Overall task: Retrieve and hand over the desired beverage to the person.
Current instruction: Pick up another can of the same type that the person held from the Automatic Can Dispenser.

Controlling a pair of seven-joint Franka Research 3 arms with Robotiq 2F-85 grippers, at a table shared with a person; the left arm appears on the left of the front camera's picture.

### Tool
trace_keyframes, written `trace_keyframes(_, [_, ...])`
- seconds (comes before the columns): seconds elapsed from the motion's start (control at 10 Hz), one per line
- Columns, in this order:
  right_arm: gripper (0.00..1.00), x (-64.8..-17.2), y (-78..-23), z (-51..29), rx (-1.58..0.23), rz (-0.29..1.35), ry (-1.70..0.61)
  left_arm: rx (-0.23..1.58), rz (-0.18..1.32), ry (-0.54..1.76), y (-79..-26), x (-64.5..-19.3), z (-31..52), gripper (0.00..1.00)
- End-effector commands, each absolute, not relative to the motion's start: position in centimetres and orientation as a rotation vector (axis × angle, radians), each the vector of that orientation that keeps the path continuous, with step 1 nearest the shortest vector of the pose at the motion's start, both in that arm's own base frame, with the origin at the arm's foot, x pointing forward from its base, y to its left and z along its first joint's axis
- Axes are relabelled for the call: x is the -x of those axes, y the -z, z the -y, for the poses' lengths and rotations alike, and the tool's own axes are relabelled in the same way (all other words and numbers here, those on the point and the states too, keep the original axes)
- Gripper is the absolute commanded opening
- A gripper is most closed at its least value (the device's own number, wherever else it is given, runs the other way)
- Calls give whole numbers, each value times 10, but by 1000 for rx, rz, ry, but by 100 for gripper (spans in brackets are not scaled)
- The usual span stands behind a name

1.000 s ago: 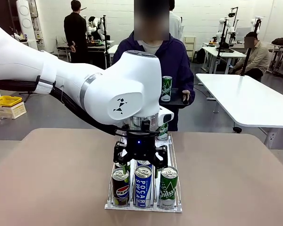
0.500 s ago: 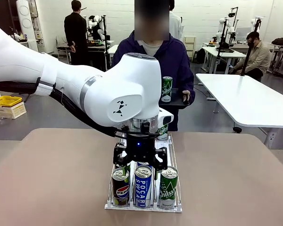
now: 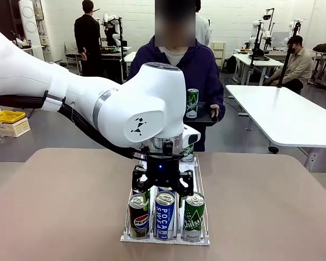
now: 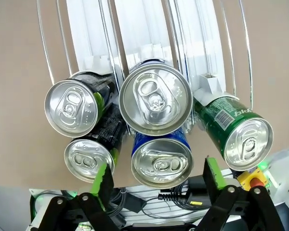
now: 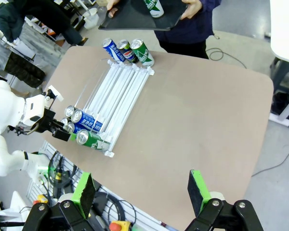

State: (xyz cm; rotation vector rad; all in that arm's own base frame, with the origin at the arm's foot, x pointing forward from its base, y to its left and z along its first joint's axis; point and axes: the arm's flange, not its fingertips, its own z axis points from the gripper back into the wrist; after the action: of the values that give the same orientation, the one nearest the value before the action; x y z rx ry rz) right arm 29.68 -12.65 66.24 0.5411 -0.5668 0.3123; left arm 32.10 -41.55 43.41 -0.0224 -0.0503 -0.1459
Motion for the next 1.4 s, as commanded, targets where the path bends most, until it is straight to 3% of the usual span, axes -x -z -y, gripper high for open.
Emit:
trace_keyframes(0.0, [100,-301,-662,128,-533,567,-318,23,87,185,-430,-319,413,41])
trace_keyframes(0.1, [100,-301,-662,128,-533,567,-318,22,83,181,-430,-319,413,0])
trace_keyframes(0.2, [100,-301,-662,128,-533,567,-318,22,80,185,-430,-319,413,38])
trace_keyframes(0.3, [100,-301,-662,128,-533,567,-318,24,72,188,-429,-319,413,0])
trace_keyframes(0.4, [100,-301,-662,128,-533,567,-318,24,67,190,-428,-319,413,16])
trace_keyframes(0.5, [100,-301,-662,128,-533,567,-318,23,63,191,-428,-319,413,0])
trace_keyframes(0.9, [100,-301,-662,128,-533,567,-318,15,57,198,-435,-318,414,0])
trace_keyframes(1.0, [100,-301,-662,128,-533,567,-318,-25,30,178,-453,-316,414,50])
trace_keyframes(1.3, [100,-301,-662,128,-533,567,-318,-48,88,170,-549,-301,412,50])
